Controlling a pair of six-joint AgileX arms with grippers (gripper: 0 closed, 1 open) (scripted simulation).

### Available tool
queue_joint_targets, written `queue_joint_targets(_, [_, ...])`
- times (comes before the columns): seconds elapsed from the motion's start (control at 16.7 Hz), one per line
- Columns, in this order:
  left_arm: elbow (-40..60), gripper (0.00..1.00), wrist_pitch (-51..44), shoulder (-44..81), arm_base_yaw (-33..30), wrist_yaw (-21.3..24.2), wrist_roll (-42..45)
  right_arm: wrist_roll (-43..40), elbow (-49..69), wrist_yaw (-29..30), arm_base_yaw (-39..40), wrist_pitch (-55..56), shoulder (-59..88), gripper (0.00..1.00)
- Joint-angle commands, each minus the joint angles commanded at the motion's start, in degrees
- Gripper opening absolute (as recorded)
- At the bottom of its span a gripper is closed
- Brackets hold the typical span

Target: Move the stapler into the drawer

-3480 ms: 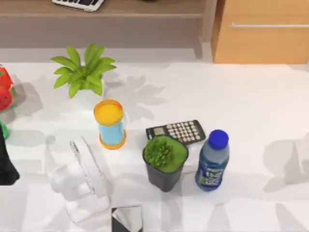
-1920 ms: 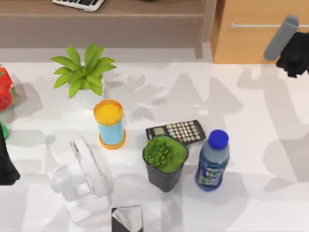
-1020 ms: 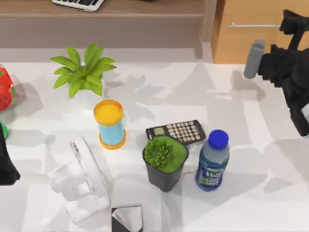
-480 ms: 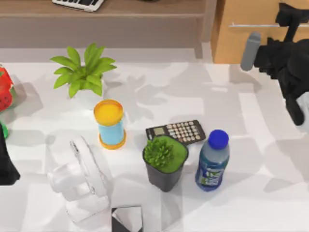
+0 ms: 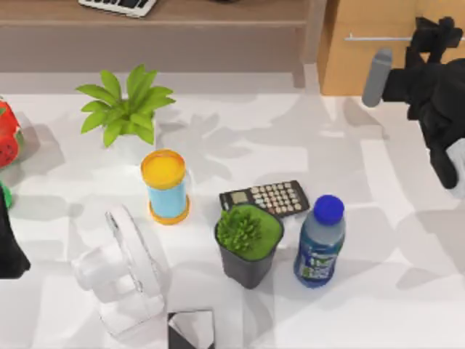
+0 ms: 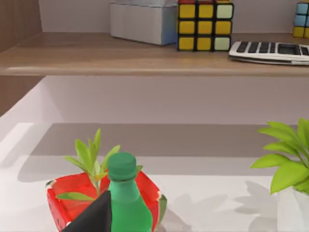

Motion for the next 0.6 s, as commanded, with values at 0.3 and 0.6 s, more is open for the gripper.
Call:
queue_joint_targets(0.3, [0.0,1.00,0.0,0.0,0.0,0.0,0.0,0.0,0.0,0.0,0.0,0.0,0.0,0.02])
queue_joint_targets(0.6, [0.0,1.00,0.0,0.0,0.0,0.0,0.0,0.0,0.0,0.0,0.0,0.0,0.0,0.00])
